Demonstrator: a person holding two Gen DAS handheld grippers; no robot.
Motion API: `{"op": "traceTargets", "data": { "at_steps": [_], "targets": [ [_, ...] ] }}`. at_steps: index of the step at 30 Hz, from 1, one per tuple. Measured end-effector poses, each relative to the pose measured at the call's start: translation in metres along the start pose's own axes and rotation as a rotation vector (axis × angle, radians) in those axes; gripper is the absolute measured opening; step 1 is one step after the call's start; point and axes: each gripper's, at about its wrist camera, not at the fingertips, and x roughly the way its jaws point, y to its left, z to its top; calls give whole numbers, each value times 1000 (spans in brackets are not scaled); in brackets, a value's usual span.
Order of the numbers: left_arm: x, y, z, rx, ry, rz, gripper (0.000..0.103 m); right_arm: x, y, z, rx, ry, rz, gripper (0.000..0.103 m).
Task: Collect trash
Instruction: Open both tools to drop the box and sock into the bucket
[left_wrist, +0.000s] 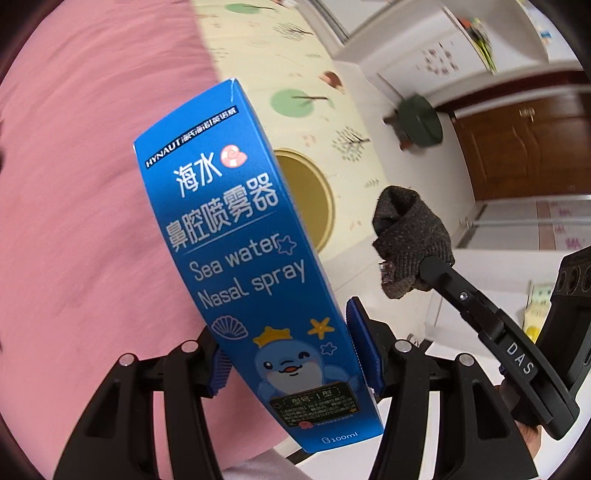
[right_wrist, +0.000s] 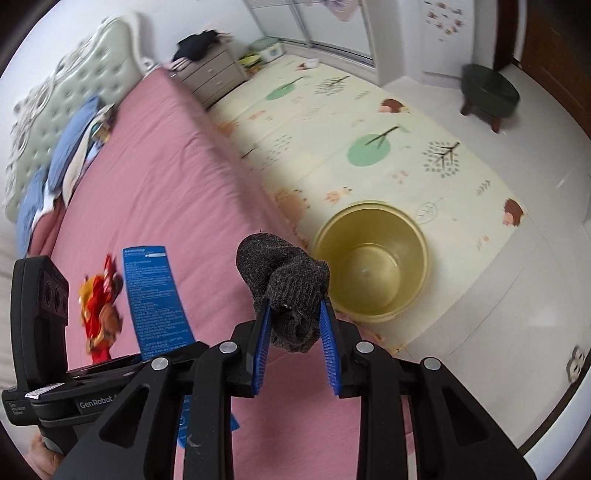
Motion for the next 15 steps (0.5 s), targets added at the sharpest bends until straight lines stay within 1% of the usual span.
{"op": "traceTargets", "data": {
  "at_steps": [4,5,6,8,9,10,11,13,15],
  "targets": [
    [21,-35,24,54,23,-32,56,-2,-26,17,28,-29,-20,26],
    [25,-41,29,68,27,-43,56,-4,-31,21,26,-34,-24,28],
    [31,-52,38,89,26,-49,56,-6,-37,27,29,-42,-23,33],
    [34,-62,46,120,9,-50,67,-7,-45,38,46,-63,-38,35],
    [36,-66,53,124,-5,-34,87,-9,-50,43,55,-74,-55,45],
    [34,-65,55,120,-19,-24,97,-14,-56,49,66,-100,-76,51],
    [34,-65,58,117,-28,-24,97,-18,-58,53,70,-122,-90,57],
    [38,-62,64,110,-13,16,97,-23,-62,59,69,-135,-92,56],
    [33,-57,65,104,-12,21,97,-24,-59,62,66,-136,-85,56]
  ]
}}
